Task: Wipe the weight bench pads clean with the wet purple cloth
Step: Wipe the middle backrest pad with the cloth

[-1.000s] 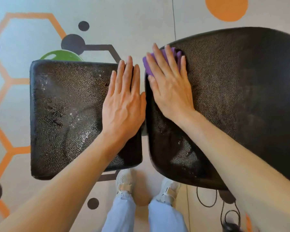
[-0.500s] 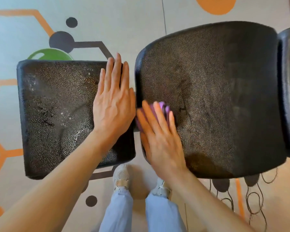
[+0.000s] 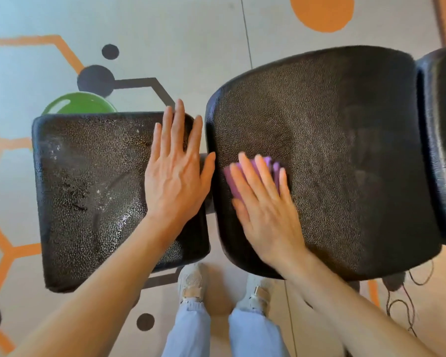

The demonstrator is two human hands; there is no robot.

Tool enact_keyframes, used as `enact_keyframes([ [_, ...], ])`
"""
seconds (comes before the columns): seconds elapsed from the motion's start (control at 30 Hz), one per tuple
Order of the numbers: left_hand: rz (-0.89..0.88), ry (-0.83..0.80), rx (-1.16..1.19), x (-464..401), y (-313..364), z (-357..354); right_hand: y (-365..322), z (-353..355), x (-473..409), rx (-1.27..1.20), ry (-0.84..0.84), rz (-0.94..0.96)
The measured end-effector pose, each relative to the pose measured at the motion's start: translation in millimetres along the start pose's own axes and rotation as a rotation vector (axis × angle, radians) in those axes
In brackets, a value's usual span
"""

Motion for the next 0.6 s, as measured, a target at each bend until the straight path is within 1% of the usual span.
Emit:
enact_keyframes([
  [0.07, -0.002, -0.005, -0.010, 0.1, -1.0, -0.9, 23.4, 15.4, -60.7, 0.048, 0.059, -0.039],
  [0.13, -0.001, -0.009, -0.013, 0.9, -2.4, -2.4, 40.1, 22.6, -82.8, 0.062, 0.100, -0.094],
  [0.2, -0.003, -0.004, -0.010, 0.6, -1.8, -3.1, 32.4, 14.4, -46.1, 0.040, 0.090, -0.120],
  [0.27, -0.001, -0.011, -0.006, 0.7, -2.3, -3.0, 6.9, 4.4, 21.3, 0.023, 0.014, -0.129],
  [0.3, 0.005, -0.010, -0.009, 0.9, -3.6, -2.6, 0.7, 3.8, 41.5, 0.012, -0.006, -0.126],
  [0.37, 0.007, -0.011, -0.019, 0.8, -3.6, -3.1, 12.6, 3.6, 29.0, 0.000, 0.006, -0.102],
  [0.47, 0.003, -0.025, -0.029, 1.6, -3.5, -4.8, 55.3, 24.9, -54.8, 0.040, 0.093, -0.167],
  [0.5, -0.006, -0.031, -0.029, 1.5, -3.2, -5.3, 66.8, 30.1, -69.9, 0.040, 0.113, -0.196],
  [0.53, -0.025, -0.037, -0.020, 1.2, -2.1, -4.9, 70.8, 28.6, -71.5, 0.043, 0.123, -0.210],
  [0.6, -0.079, -0.056, 0.013, 2.8, 2.0, -0.6, 54.1, 21.6, -34.8, 0.035, 0.102, -0.200],
])
Point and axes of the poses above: each hand's wrist, its own x-axis away from the middle knuckle, its own z-axis out of the back of the hand, y = z × x, the point moved 10 cm from there along -x, towards the middle knuckle, and after that the axes turned 14 degrees about z, right-handed, at the moved point
